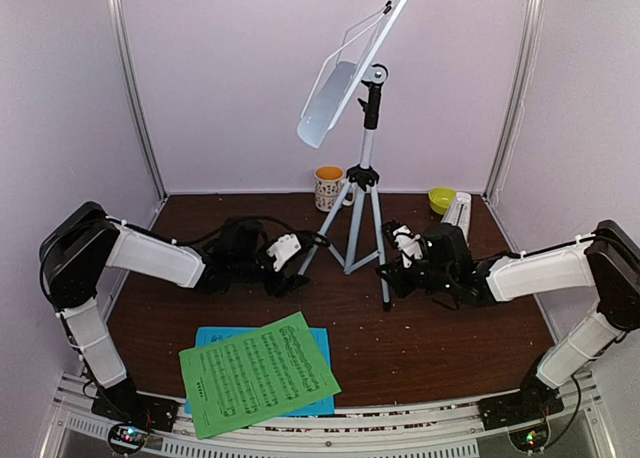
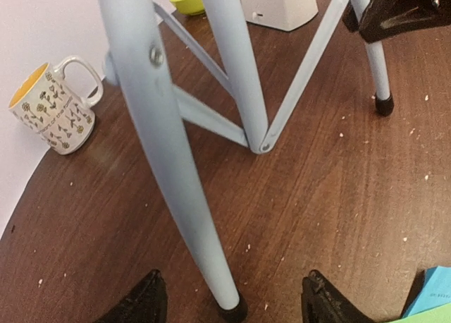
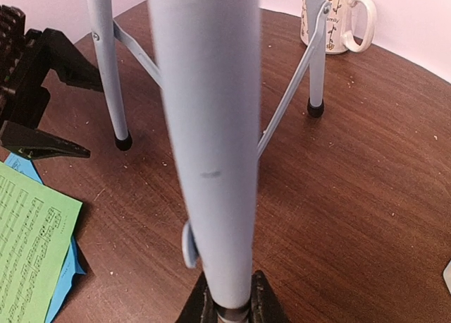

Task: Set up the instrument practice props

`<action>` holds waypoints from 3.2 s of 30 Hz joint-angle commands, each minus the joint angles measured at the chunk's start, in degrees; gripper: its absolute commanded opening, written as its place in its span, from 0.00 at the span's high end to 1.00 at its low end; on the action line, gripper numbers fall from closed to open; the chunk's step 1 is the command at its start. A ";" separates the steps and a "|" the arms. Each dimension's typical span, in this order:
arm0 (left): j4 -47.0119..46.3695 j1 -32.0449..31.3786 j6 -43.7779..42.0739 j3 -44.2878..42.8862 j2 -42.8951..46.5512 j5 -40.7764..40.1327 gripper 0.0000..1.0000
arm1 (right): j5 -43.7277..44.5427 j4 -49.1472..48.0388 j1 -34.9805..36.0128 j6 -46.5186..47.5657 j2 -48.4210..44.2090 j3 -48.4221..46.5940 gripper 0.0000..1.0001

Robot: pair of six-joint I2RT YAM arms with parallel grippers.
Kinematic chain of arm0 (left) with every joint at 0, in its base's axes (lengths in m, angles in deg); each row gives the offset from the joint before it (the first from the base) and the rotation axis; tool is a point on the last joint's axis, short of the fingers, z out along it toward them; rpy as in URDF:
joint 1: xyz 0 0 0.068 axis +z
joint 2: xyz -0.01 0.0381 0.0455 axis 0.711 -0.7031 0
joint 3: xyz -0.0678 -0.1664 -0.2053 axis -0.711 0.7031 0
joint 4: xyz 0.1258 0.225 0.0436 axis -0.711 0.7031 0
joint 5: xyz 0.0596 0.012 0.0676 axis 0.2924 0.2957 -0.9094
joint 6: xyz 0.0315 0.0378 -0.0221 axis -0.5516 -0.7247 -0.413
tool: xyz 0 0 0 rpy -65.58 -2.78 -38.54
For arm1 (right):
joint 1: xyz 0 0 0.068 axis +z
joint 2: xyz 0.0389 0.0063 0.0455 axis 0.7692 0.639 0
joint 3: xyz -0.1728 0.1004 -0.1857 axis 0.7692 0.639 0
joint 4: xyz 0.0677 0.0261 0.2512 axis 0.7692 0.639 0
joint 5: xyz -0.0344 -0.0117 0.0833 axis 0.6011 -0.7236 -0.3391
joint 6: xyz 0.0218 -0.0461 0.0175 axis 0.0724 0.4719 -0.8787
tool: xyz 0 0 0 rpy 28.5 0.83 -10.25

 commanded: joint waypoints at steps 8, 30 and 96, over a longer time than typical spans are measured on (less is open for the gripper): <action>-2.94 0.93 2.06 -6.12 -4.64 11.68 0.68 | 3.65 5.84 0.48 0.24 -0.75 -4.29 1.00; -3.73 5.43 6.67 8.51 5.63 5.15 1.00 | 10.35 20.07 0.48 -3.27 -9.52 -0.90 1.00; 0.09 4.95 8.60 -9.65 -3.77 9.98 0.37 | 10.06 15.38 -3.91 18.41 11.58 -19.02 1.00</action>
